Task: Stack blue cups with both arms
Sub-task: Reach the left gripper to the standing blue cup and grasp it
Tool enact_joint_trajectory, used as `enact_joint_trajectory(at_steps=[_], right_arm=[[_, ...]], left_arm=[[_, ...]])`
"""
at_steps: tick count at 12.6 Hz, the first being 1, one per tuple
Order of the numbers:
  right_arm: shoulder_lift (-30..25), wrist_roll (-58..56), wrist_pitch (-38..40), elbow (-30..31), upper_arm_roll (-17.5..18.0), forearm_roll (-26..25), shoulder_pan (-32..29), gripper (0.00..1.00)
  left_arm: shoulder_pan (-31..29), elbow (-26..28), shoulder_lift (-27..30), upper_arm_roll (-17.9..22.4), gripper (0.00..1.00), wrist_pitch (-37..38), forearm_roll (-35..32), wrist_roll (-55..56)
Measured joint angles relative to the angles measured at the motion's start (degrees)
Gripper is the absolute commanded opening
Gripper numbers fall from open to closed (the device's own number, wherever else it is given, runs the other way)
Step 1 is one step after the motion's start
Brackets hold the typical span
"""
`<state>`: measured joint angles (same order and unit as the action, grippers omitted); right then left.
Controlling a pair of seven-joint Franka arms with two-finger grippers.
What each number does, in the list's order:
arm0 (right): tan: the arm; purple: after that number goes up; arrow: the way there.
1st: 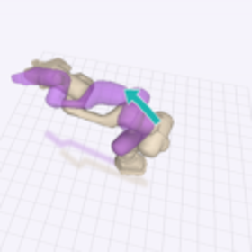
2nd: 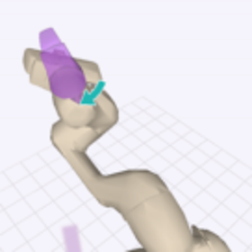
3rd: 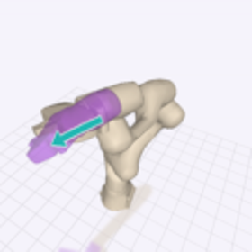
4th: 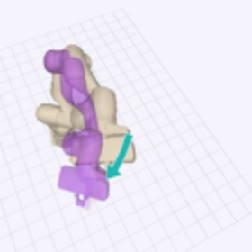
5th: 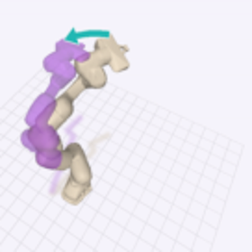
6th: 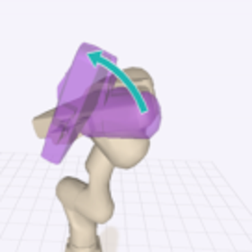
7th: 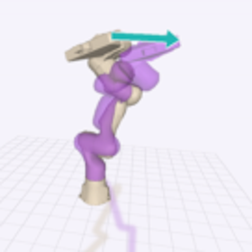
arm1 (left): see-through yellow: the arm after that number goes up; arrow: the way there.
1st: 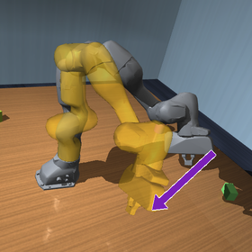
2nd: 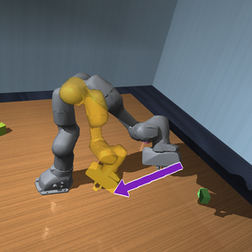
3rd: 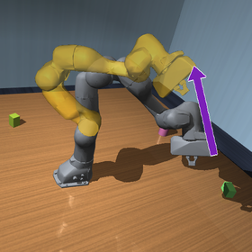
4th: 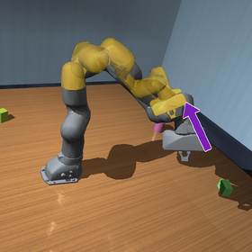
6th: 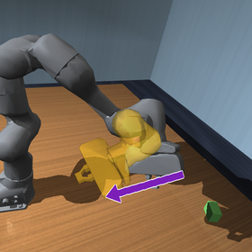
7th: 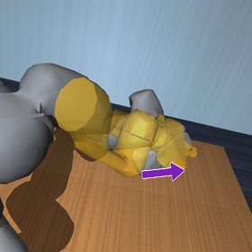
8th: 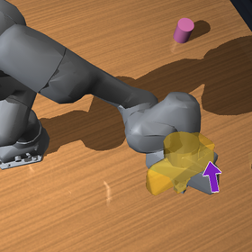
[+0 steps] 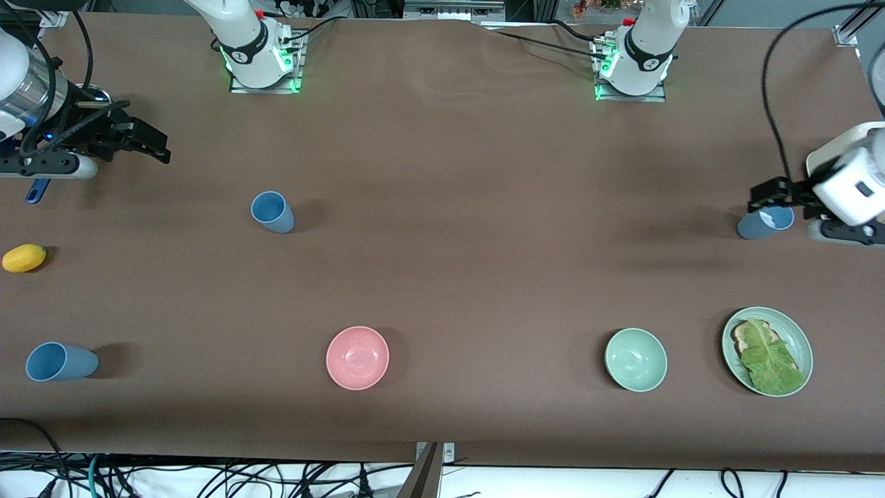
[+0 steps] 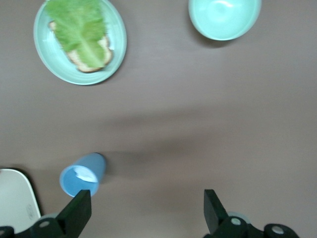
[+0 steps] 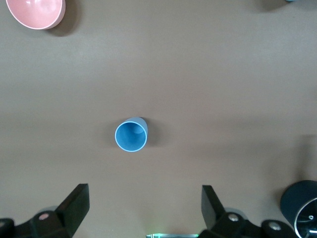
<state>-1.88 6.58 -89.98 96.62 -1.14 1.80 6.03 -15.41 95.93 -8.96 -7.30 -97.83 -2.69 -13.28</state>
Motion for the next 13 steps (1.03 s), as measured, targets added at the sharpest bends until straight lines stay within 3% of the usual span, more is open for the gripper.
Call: enact_joint_trajectory(at_steps=[4,11,12,13], right_arm=[[0.0,0.0,0.0,0.0,0.0,0.0,0.0,1.00],[0.0,0.0,0.0,0.0,0.0,0.0,0.0,1.00],[0.0,0.0,0.0,0.0,0.0,0.0,0.0,1.00],[0.0,0.0,0.0,0.0,0.0,0.0,0.0,1.00]], left_arm=[[-7.0,0.6,-6.7,0.1,1.00,-3.1,-7.6,-3.9],[-17.7,8.4,-14.6,0.1,1.00,-15.5,-8.0,-21.8],[-18.9,10.1,-15.1,0.1,0.97,-18.2,-8.0,-23.8],[-19.9,11.3,-15.6,0.1,0.81,-19.9,-8.0,-24.9]])
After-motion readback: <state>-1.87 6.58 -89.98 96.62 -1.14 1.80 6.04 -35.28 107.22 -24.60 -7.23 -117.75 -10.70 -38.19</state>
